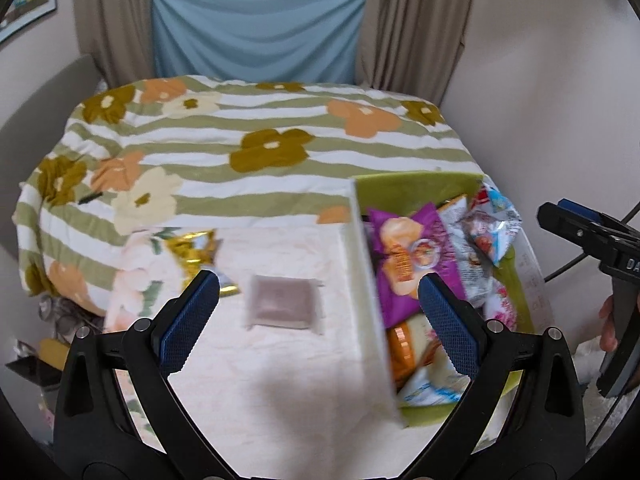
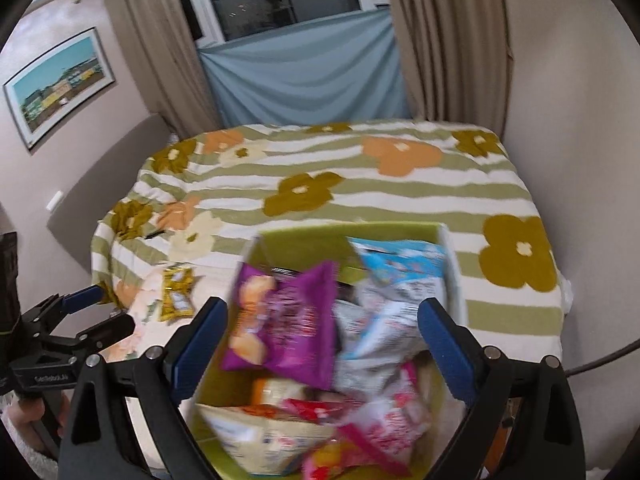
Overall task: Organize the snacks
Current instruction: 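Move both open tools toward the gold bag and pink square packet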
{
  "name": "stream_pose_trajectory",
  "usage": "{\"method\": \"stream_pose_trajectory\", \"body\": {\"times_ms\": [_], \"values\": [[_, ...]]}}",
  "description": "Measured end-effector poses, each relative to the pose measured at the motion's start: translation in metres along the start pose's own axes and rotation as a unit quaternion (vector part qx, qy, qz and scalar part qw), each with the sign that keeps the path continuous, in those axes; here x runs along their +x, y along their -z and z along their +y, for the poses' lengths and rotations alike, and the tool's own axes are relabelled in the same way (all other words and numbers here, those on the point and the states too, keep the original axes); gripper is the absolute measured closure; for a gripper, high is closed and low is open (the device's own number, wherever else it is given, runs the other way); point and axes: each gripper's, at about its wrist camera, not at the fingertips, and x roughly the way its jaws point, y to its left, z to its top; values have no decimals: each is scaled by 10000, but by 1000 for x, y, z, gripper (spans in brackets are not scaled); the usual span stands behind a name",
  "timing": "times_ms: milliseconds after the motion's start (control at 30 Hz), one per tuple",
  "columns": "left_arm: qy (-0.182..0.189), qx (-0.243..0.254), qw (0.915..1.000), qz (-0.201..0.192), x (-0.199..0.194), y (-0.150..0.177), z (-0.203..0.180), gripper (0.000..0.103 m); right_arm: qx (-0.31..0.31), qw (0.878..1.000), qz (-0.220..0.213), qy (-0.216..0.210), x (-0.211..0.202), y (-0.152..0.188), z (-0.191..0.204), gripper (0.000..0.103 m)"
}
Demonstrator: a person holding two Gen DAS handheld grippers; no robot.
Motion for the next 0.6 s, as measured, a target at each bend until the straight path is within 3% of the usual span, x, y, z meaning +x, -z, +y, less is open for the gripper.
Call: {"method": "stream_pose_trajectory", "body": {"times_ms": [267, 600], "values": [[-48, -298, 9995, -38, -18, 1, 92, 4, -134, 9998, -112, -86, 6, 3, 77, 8], [79, -373, 9986, 377, 3, 1, 192, 4, 36, 9999, 149, -61, 67, 17, 171, 8]]}}
